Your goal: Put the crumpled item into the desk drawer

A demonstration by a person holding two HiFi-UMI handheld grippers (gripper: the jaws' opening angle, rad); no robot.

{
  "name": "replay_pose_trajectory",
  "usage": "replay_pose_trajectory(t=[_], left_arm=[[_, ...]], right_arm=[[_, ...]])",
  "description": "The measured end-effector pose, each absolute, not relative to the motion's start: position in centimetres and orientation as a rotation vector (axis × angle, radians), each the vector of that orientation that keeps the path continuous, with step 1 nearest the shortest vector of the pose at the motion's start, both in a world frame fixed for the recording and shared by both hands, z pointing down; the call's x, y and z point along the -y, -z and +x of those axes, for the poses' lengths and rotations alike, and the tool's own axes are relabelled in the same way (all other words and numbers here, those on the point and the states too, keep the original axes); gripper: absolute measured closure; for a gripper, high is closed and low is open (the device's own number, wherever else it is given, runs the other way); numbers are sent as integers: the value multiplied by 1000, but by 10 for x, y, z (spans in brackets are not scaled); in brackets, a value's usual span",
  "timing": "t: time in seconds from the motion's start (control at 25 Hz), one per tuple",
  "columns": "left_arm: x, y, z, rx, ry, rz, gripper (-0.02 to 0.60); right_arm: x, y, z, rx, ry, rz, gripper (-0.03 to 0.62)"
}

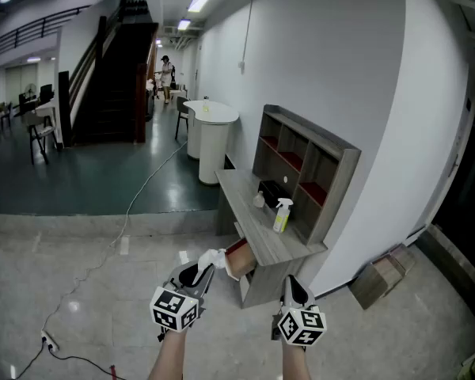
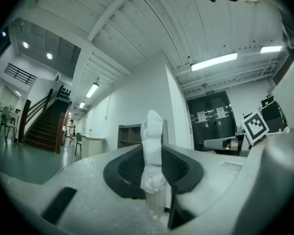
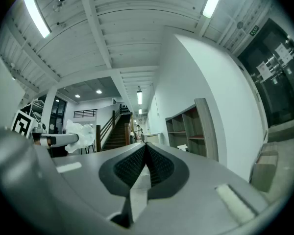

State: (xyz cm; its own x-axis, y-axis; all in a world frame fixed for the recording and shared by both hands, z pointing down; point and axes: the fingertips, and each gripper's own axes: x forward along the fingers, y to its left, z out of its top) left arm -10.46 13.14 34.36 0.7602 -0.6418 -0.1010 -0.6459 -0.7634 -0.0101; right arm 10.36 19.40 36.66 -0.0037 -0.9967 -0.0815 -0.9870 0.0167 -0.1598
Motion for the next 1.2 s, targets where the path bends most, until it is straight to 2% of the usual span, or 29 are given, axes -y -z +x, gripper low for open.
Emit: replay_pose_trajectory(t=[0.4, 1.2], left_arm=[[-125, -347, -101, -1057, -130, -2908, 509], [-84, -370, -138, -1070, -136, -2939, 509]], right_arm=[[-188, -368, 108, -2107, 80, -2097, 583], [-162, -383, 95, -2060, 60, -2172, 582]])
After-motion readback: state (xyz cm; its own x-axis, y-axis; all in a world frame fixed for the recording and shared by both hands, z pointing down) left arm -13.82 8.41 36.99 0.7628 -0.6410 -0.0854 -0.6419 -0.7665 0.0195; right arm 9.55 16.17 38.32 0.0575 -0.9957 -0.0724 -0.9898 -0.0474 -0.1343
